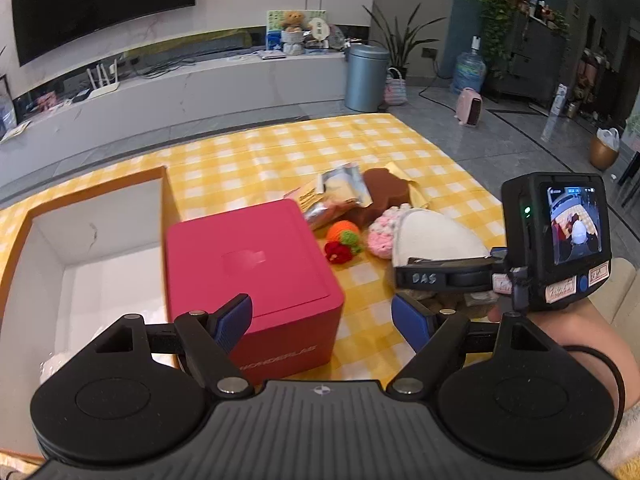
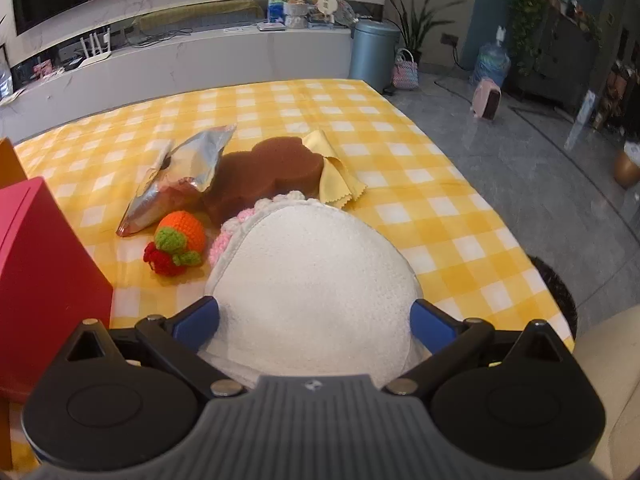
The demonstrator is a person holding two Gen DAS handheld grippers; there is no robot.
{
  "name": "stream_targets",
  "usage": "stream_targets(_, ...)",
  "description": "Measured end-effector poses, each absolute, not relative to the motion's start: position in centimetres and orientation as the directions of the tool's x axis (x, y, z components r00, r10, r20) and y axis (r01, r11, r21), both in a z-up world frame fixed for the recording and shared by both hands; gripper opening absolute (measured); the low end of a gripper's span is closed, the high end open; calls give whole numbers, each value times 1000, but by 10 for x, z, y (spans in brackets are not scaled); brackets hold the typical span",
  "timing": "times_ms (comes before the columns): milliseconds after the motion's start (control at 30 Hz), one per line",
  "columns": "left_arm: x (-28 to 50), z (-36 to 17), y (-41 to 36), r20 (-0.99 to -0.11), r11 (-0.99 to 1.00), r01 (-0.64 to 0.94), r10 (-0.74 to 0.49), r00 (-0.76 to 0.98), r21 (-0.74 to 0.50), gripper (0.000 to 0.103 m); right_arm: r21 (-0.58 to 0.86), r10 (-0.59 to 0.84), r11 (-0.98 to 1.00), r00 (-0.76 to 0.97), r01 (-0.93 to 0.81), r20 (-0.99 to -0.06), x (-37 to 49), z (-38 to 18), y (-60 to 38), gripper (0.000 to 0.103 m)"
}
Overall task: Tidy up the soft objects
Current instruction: 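Grasp the white towel with the right gripper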
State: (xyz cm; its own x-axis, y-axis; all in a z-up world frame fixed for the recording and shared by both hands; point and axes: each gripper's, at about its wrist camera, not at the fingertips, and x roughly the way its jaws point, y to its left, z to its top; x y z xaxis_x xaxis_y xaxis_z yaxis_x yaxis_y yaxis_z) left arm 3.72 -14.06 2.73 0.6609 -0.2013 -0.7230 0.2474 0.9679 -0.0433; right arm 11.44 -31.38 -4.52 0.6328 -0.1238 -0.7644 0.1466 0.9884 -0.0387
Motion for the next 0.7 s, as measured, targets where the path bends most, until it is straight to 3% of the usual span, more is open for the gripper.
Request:
stream_targets(233,30,31,-131,-723,974,225,-185,665,-42,93,29,-74,989,647,148,-759,107,-43,-324,62)
stream_targets(400,24,34,-125,-718,979,204,-142,681,-1,93,12,-74,992,664,124,-744,100,-33,-325,28)
stream_targets(500,25,36,-122,-716,982,188,-130,686,2,93,29,-42,995,676,93,-735,91,-22,-329,19)
stream_targets(700,27,37,-120,-719,982,190,-135,682,-4,93,86,6,993,713,76,-701,77,-6,-344,15)
